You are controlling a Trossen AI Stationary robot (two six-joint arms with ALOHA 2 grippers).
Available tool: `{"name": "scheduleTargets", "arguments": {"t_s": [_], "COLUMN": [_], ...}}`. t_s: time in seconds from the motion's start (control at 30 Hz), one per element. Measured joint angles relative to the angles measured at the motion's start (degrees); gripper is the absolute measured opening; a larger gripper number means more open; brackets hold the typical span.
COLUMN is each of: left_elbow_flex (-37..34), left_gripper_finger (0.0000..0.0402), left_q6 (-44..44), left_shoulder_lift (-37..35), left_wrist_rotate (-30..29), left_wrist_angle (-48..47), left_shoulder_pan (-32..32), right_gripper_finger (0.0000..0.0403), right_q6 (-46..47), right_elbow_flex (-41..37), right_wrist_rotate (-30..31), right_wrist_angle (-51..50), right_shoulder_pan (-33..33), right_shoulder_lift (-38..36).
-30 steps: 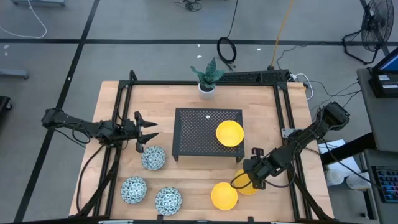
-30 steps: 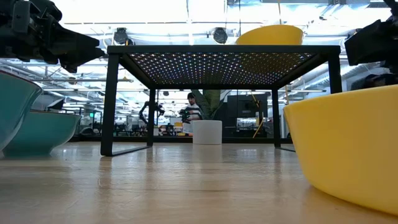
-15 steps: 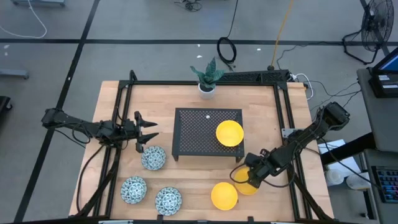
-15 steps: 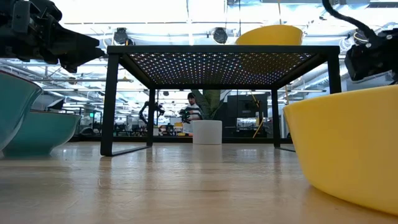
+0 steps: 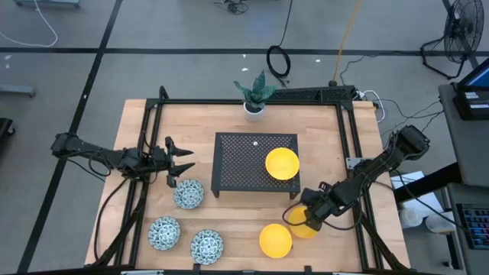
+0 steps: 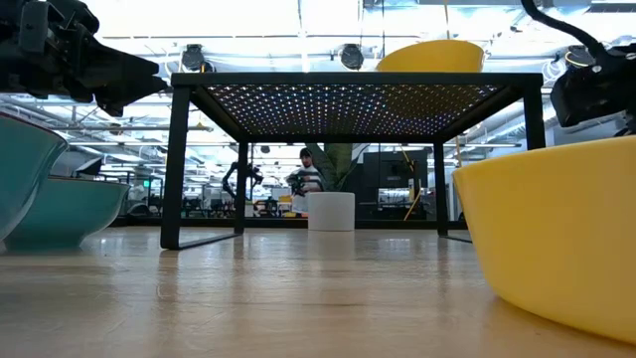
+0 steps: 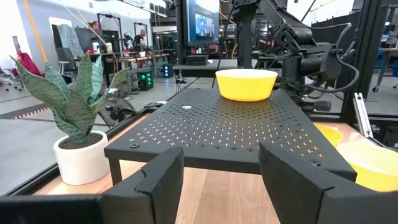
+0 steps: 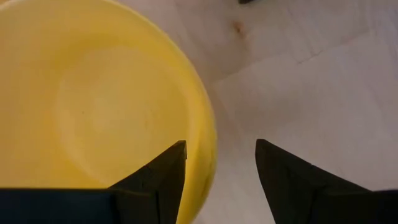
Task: Pick & Place Mini bowls
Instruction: Stack the right yellow bowl on the yellow bowl on the shelf
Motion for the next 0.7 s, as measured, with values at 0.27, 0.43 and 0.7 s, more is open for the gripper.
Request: {"name": "scheduleTargets", "arguments": {"t_s": [0.27, 0.43, 0.7], "left_elbow_flex": [0.0, 0.0, 0.0], "left_gripper_finger": [0.0212, 0.0212, 0.0212], "left_q6": [0.0, 0.0, 0.0], "left_shoulder_lift": [0.0, 0.0, 0.0], "left_wrist_rotate": [0.0, 0.0, 0.0], "left_wrist_angle": [0.0, 0.0, 0.0], "left_shoulder_pan": [0.0, 0.0, 0.0], "right_gripper_finger": [0.018, 0.018, 0.018], "right_q6": [1.1, 2.1, 2.1], "right_elbow_flex": [0.0, 0.0, 0.0], "right_wrist_rotate": [1.2, 1.2, 1.2], "right_wrist_angle": [0.2, 0.2, 0.1], "right_shoulder_pan": [-0.2, -0.2, -0.2], "right_shoulder_lift": [0.0, 0.0, 0.0]}}
